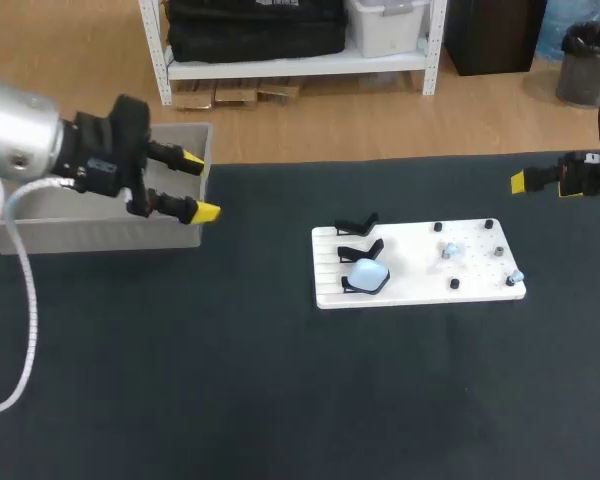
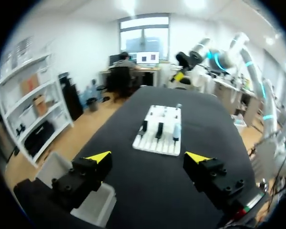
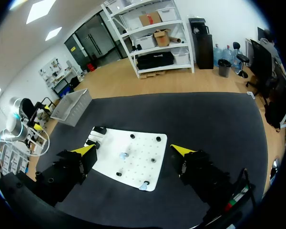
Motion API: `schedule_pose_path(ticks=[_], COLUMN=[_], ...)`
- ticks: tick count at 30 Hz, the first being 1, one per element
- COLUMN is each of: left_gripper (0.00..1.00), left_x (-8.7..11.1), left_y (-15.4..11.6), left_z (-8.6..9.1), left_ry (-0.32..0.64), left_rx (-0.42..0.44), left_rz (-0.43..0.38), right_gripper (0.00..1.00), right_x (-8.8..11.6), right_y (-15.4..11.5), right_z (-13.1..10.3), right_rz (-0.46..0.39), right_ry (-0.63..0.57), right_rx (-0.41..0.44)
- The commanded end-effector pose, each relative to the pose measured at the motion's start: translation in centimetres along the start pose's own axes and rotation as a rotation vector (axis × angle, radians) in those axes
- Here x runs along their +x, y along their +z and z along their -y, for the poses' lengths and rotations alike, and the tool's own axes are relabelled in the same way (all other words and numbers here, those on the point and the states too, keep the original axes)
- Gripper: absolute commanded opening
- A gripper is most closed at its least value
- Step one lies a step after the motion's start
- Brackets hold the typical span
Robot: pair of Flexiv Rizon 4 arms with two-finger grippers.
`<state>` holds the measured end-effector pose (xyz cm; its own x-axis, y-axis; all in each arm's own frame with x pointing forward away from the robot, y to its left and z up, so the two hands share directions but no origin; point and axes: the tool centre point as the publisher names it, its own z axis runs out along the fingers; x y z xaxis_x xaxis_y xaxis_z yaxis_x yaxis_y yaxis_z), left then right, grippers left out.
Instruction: Pick up each earbud case from the left stands, insert the matching earbuds, close the lid, and place the case in the box.
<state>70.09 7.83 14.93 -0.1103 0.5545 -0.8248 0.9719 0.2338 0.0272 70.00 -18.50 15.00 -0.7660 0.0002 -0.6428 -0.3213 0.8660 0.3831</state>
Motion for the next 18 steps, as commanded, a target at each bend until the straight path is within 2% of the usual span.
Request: schedule_pose_path(ticks=[1,6,11,18], left_gripper=[1.00,1.00,1.00,1.00], left_x=[0.2,0.1,0.1,0.2], left_y=[2.6,4.9,7.6,10.7], left_z=[-0.1,1.3,2.1,3.7], left_ry=[0.038,0.098,0.103,0.124], left_rx=[0.117,0.189,0.240,0.270], left_rz=[0.025,0.040,0.020,0.022], right_gripper=[1.00,1.00,1.00,1.00], right_x=[0.0,0.0,0.0,0.0], right_y=[0.0,0.0,0.0,0.0], right_z=[0.0,0.0,0.0,0.0], right_rz=[0.000,0.000,0.000,0.000], right_ry=[0.000,0.000,0.000,0.000], right_rx=[0.000,0.000,0.000,0.000])
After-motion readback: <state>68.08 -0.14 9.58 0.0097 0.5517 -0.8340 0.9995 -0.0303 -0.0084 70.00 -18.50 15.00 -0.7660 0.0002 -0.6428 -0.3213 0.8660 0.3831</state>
